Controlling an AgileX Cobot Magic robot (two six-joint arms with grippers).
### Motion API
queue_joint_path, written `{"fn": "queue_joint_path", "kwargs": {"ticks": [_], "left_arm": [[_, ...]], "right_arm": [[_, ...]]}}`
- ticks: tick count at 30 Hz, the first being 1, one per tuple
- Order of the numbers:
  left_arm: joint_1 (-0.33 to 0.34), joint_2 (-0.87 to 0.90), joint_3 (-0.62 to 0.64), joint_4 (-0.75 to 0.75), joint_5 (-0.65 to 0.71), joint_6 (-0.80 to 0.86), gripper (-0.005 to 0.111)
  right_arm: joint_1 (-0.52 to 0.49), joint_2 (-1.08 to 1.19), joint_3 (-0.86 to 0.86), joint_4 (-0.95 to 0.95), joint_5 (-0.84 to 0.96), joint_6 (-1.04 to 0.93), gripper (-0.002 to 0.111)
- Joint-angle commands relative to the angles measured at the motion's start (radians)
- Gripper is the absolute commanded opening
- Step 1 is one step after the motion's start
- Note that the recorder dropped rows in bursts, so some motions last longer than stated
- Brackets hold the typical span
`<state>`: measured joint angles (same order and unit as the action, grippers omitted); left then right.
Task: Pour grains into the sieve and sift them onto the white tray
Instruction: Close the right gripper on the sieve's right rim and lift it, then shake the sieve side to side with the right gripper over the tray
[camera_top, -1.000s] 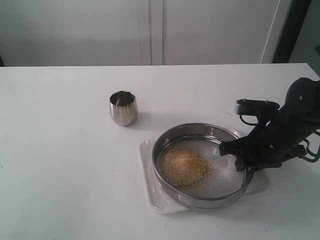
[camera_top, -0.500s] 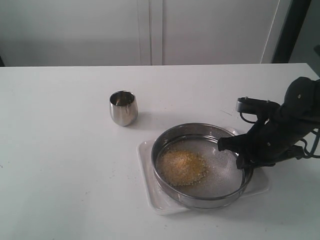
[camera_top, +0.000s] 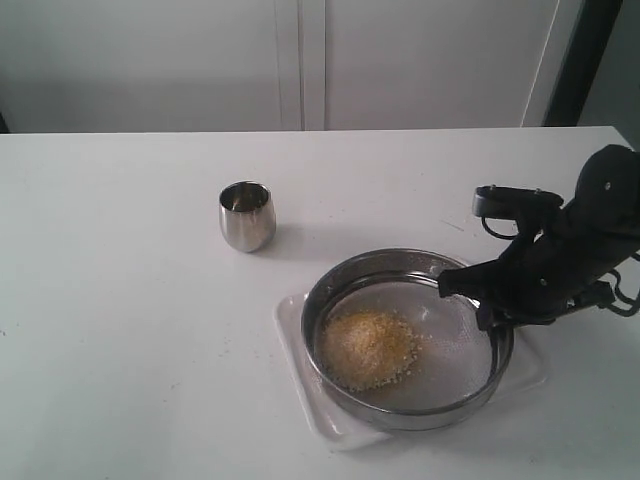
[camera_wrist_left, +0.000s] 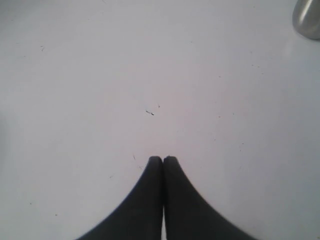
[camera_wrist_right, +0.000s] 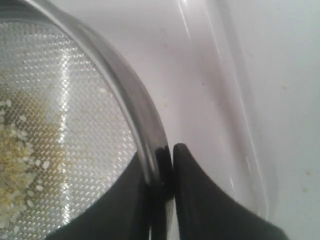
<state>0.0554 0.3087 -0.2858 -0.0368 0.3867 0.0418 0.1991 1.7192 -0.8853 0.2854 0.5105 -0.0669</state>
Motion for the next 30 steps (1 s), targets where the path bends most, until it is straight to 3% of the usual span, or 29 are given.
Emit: {"fn": "queue_joint_path", "kwargs": {"ticks": [1, 26, 30], "left_arm": [[0.001, -0.005, 0.007, -0.014, 0.001, 0.003, 0.000], [0.001, -0.005, 0.007, -0.014, 0.001, 0.003, 0.000], [0.001, -0.005, 0.007, -0.014, 0.002, 0.003, 0.000]], "right_arm": [[-0.025, -0.034, -0.038, 0.010, 0.024, 0.000, 0.000], [-0.130, -0.027, -0.090, 0.054, 0.011, -0.036, 0.000], [-0.099, -0.013, -0.090, 0.131, 0.078, -0.175, 0.000]]}}
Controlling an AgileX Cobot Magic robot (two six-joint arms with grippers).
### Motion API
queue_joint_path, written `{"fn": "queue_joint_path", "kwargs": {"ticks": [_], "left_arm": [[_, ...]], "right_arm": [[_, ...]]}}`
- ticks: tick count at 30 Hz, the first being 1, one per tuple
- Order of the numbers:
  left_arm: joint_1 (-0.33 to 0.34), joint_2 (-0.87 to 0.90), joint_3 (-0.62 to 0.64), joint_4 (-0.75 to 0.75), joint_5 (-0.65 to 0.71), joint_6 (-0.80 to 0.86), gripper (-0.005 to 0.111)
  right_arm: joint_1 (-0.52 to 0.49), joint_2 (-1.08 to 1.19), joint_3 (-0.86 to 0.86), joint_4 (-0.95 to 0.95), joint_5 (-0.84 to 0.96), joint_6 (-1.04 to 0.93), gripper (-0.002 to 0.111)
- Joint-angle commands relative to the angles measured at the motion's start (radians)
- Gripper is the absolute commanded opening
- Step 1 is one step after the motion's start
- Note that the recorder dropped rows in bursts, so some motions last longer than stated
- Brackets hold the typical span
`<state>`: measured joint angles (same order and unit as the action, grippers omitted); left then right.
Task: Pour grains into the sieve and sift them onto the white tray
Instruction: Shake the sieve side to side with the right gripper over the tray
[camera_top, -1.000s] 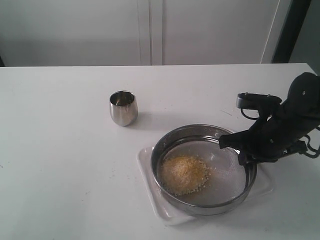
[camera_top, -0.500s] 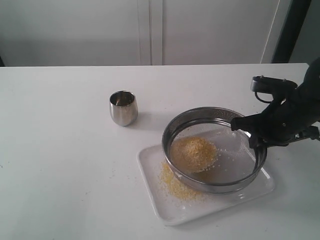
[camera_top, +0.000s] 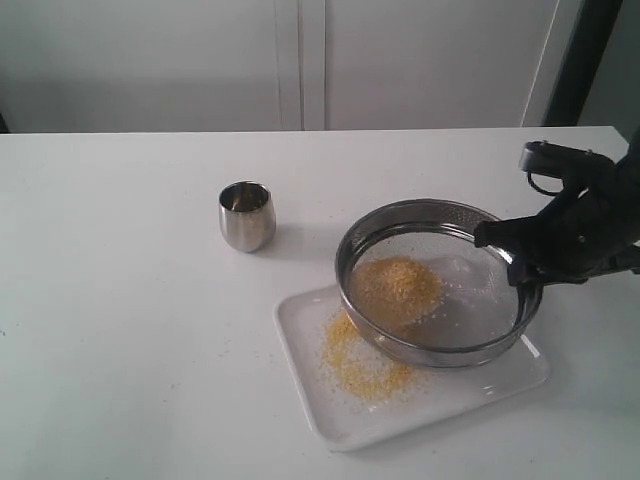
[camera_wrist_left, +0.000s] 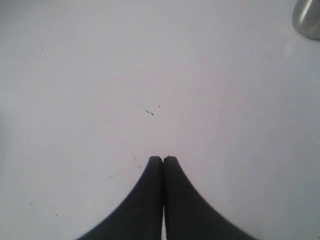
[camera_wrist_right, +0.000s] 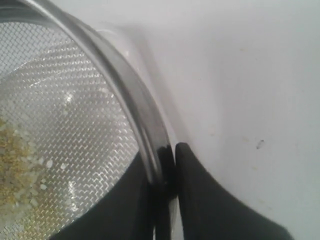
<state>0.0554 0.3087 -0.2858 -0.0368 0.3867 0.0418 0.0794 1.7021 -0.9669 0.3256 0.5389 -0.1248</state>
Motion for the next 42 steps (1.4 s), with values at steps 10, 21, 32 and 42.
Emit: {"fn": "queue_joint_path", "kwargs": {"ticks": [10, 21, 32, 42], "left_arm": [[0.001, -0.005, 0.007, -0.014, 0.002, 0.003, 0.000], [0.001, -0.005, 0.007, -0.014, 0.002, 0.003, 0.000], [0.001, -0.005, 0.007, -0.014, 0.002, 0.003, 0.000], [0.001, -0.005, 0.007, -0.014, 0.002, 0.003, 0.000]], "right_arm": [[-0.024, 0.034, 0.030, 0.254, 0.041, -0.249, 0.000], [-0.098, 0.036, 0.049, 0.477, 0.012, -0.553, 0.000], [-0.099, 0.020, 0.053, 0.495, 0.125, -0.638, 0.000], [-0.150, -0.015, 0.072, 0.410, 0.044, -0.497, 0.000]]}}
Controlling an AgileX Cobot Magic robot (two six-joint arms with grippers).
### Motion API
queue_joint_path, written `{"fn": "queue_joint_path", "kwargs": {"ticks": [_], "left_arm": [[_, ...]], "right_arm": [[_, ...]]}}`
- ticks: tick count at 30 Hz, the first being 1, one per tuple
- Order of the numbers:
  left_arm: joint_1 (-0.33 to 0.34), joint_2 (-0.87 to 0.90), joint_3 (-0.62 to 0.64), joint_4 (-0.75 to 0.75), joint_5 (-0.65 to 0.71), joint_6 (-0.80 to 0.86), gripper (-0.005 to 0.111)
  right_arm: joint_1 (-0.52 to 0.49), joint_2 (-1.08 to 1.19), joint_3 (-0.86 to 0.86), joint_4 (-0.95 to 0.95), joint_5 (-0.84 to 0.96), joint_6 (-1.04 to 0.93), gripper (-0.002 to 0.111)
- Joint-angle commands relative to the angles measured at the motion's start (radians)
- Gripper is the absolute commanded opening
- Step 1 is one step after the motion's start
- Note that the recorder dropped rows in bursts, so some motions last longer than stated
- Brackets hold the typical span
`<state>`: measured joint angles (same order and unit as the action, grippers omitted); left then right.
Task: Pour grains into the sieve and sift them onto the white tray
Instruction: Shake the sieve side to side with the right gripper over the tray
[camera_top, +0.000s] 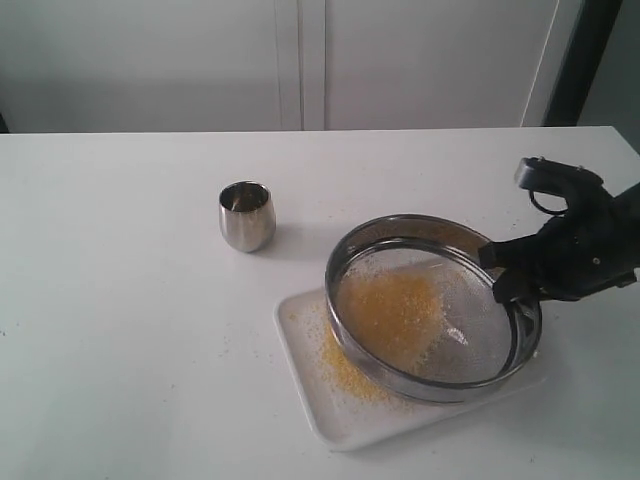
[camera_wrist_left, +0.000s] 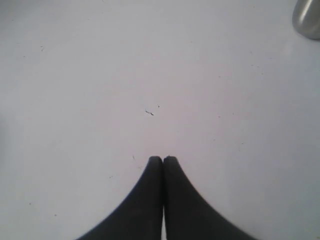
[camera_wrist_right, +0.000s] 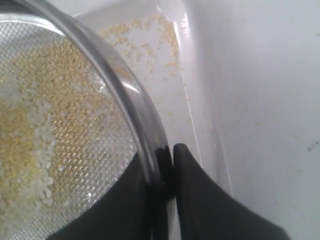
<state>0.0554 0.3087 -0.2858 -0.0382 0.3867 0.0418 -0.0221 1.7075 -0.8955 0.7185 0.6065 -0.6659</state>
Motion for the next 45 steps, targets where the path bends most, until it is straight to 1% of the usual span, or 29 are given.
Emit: {"fn": "queue_joint_path", "kwargs": {"ticks": [1, 2, 3, 4, 5, 7, 9, 11, 12, 15, 17, 18, 20, 22, 23, 25, 27, 28, 30, 32, 33, 35, 37, 38, 39, 40, 42, 45], "left_arm": [[0.001, -0.005, 0.007, -0.012, 0.002, 0.003, 0.000], [0.001, -0.005, 0.007, -0.012, 0.002, 0.003, 0.000], [0.001, -0.005, 0.007, -0.012, 0.002, 0.003, 0.000], [0.001, -0.005, 0.007, -0.012, 0.002, 0.003, 0.000], [0.001, -0.005, 0.007, -0.012, 0.002, 0.003, 0.000], [0.001, -0.005, 0.007, -0.012, 0.002, 0.003, 0.000], [0.001, -0.005, 0.007, -0.012, 0.002, 0.003, 0.000], [0.001, -0.005, 0.007, -0.012, 0.002, 0.003, 0.000], [0.001, -0.005, 0.007, -0.012, 0.002, 0.003, 0.000], [0.001, -0.005, 0.007, -0.012, 0.002, 0.003, 0.000], [0.001, -0.005, 0.007, -0.012, 0.002, 0.003, 0.000], [0.001, -0.005, 0.007, -0.012, 0.002, 0.003, 0.000], [0.001, -0.005, 0.007, -0.012, 0.002, 0.003, 0.000], [0.001, -0.005, 0.007, -0.012, 0.002, 0.003, 0.000], [0.001, -0.005, 0.007, -0.012, 0.002, 0.003, 0.000], [0.001, -0.005, 0.007, -0.012, 0.002, 0.003, 0.000], [0.001, -0.005, 0.007, -0.012, 0.002, 0.003, 0.000], [0.001, -0.005, 0.007, -0.012, 0.002, 0.003, 0.000], [0.001, -0.005, 0.007, -0.012, 0.002, 0.003, 0.000], [0.001, -0.005, 0.007, -0.012, 0.002, 0.003, 0.000], [0.001, -0.005, 0.007, -0.012, 0.002, 0.003, 0.000], [0.001, -0.005, 0.007, -0.012, 0.002, 0.003, 0.000], [0.001, -0.005, 0.007, -0.012, 0.002, 0.003, 0.000], [0.001, -0.005, 0.007, -0.012, 0.002, 0.003, 0.000], [0.001, -0.005, 0.007, -0.012, 0.001, 0.003, 0.000], [0.001, -0.005, 0.007, -0.012, 0.001, 0.003, 0.000], [0.001, -0.005, 0.007, -0.012, 0.001, 0.003, 0.000], [0.001, -0.005, 0.007, -0.011, 0.001, 0.003, 0.000]], "right_arm": [[-0.042, -0.019, 0.013, 0.067, -0.015, 0.034, 0.000], [-0.020, -0.015, 0.018, 0.103, -0.001, -0.017, 0.000], [0.013, -0.015, 0.019, 0.100, 0.011, -0.072, 0.000], [0.015, -0.018, 0.019, 0.064, 0.013, -0.067, 0.000], [-0.006, -0.029, 0.019, -0.014, -0.015, -0.003, 0.000], [-0.043, -0.038, 0.019, -0.037, -0.039, 0.079, 0.000], [-0.048, -0.039, 0.030, 0.041, -0.027, 0.077, 0.000], [-0.004, -0.039, 0.047, 0.144, 0.001, -0.046, 0.000], [0.016, -0.042, 0.047, 0.111, -0.003, -0.066, 0.000], [-0.022, -0.051, 0.047, -0.012, -0.050, 0.045, 0.000], [-0.045, -0.051, 0.047, -0.007, -0.046, 0.108, 0.000], [-0.045, -0.049, 0.049, 0.017, -0.034, 0.097, 0.000], [-0.012, -0.042, 0.049, 0.075, -0.005, 0.012, 0.000], [0.007, -0.042, 0.049, 0.044, -0.003, -0.013, 0.000], [0.009, -0.046, 0.049, 0.013, -0.010, 0.000, 0.000], [-0.021, -0.056, 0.049, -0.036, -0.049, 0.075, 0.000], [-0.038, -0.060, 0.049, -0.010, -0.051, 0.129, 0.000], [-0.036, -0.058, 0.049, 0.015, -0.044, 0.121, 0.000], [0.004, -0.051, 0.049, 0.074, -0.020, 0.039, 0.000], [0.022, -0.053, 0.047, 0.054, -0.013, 0.004, 0.000], [0.016, -0.055, 0.044, 0.018, -0.015, 0.019, 0.000], [-0.021, -0.063, 0.042, -0.038, -0.048, 0.109, 0.000], [-0.039, -0.065, 0.049, 0.007, -0.056, 0.187, 0.000], [-0.037, -0.063, 0.054, 0.039, -0.054, 0.162, 0.000], [-0.013, -0.058, 0.057, 0.090, -0.046, 0.094, 0.000], [0.010, -0.055, 0.059, 0.101, -0.037, 0.039, 0.000], [0.022, -0.058, 0.059, 0.055, -0.037, 0.039, 0.000], [-0.018, -0.071, 0.059, -0.050, -0.080, 0.148, 0.000]]}}
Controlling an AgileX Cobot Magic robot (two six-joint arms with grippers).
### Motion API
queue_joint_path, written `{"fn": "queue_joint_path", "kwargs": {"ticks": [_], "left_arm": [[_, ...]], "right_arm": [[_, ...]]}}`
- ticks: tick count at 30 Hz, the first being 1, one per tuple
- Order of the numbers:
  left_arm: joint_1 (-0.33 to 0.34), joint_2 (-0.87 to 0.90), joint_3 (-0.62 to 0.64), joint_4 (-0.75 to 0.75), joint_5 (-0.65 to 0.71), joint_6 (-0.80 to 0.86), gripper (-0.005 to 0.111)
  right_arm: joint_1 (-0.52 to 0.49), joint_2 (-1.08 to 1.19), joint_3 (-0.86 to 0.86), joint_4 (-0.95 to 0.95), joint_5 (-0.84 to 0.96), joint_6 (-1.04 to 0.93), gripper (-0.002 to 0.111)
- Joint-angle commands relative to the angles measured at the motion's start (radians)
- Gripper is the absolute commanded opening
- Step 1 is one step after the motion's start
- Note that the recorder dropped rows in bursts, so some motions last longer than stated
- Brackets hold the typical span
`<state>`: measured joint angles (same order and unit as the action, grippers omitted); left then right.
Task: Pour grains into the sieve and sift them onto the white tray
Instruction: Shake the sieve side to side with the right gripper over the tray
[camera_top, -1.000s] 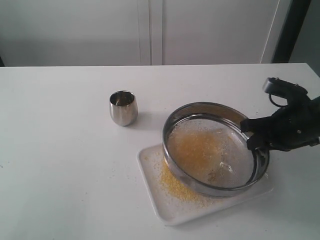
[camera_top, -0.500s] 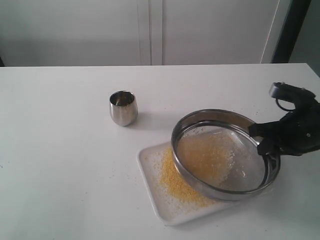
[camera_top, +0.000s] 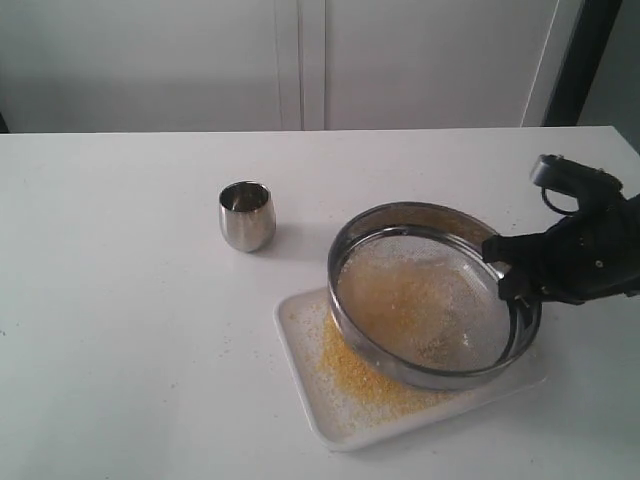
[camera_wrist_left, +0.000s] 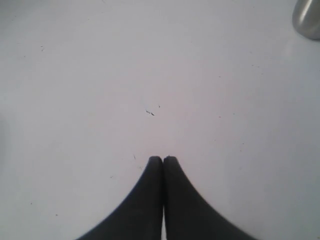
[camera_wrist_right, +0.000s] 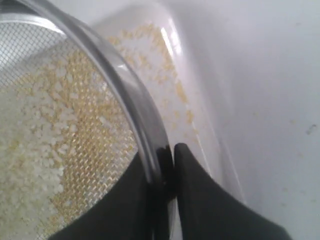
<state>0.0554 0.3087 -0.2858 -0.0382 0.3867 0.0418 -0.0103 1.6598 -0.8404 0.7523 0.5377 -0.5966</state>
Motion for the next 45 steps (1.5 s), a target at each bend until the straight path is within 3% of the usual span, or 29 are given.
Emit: {"fn": "queue_joint_path", "kwargs": {"ticks": [1, 5, 7, 10, 12, 17, 22, 27, 30, 32, 35, 39, 41, 45], "left_arm": [[0.001, -0.005, 0.007, -0.011, 0.001, 0.003, 0.000], [0.001, -0.005, 0.007, -0.011, 0.001, 0.003, 0.000], [0.001, -0.005, 0.007, -0.011, 0.001, 0.003, 0.000], [0.001, -0.005, 0.007, -0.011, 0.001, 0.003, 0.000], [0.001, -0.005, 0.007, -0.011, 0.001, 0.003, 0.000], [0.001, -0.005, 0.007, -0.011, 0.001, 0.003, 0.000], [0.001, -0.005, 0.007, -0.011, 0.001, 0.003, 0.000], [0.001, -0.005, 0.007, -0.011, 0.001, 0.003, 0.000], [0.001, -0.005, 0.007, -0.011, 0.001, 0.003, 0.000], [0.001, -0.005, 0.007, -0.011, 0.001, 0.003, 0.000], [0.001, -0.005, 0.007, -0.011, 0.001, 0.003, 0.000], [0.001, -0.005, 0.007, -0.011, 0.001, 0.003, 0.000], [0.001, -0.005, 0.007, -0.011, 0.003, 0.003, 0.000], [0.001, -0.005, 0.007, -0.011, 0.003, 0.003, 0.000]], "right_arm": [[-0.037, -0.024, 0.004, -0.075, -0.011, 0.106, 0.000], [0.015, -0.011, 0.004, 0.040, 0.017, -0.003, 0.000], [0.030, -0.017, 0.004, -0.007, 0.016, -0.028, 0.000], [-0.016, -0.036, 0.004, -0.127, -0.024, 0.094, 0.000], [-0.032, -0.041, 0.004, -0.094, -0.026, 0.169, 0.000], [0.044, -0.028, 0.004, -0.066, -0.024, 0.060, 0.000], [-0.005, -0.039, 0.004, -0.140, -0.063, 0.248, 0.000], [0.073, -0.028, 0.004, -0.125, -0.062, 0.148, 0.000], [0.030, -0.032, 0.004, -0.228, -0.099, 0.274, 0.000], [0.023, -0.028, 0.004, -0.189, -0.101, 0.357, 0.000], [0.095, -0.013, 0.004, -0.124, -0.076, 0.180, 0.000], [0.049, -0.019, 0.004, -0.246, -0.115, 0.311, 0.000], [0.030, -0.019, 0.004, -0.213, -0.112, 0.370, 0.000], [0.098, -0.004, 0.004, -0.127, -0.076, 0.197, 0.000]]}}
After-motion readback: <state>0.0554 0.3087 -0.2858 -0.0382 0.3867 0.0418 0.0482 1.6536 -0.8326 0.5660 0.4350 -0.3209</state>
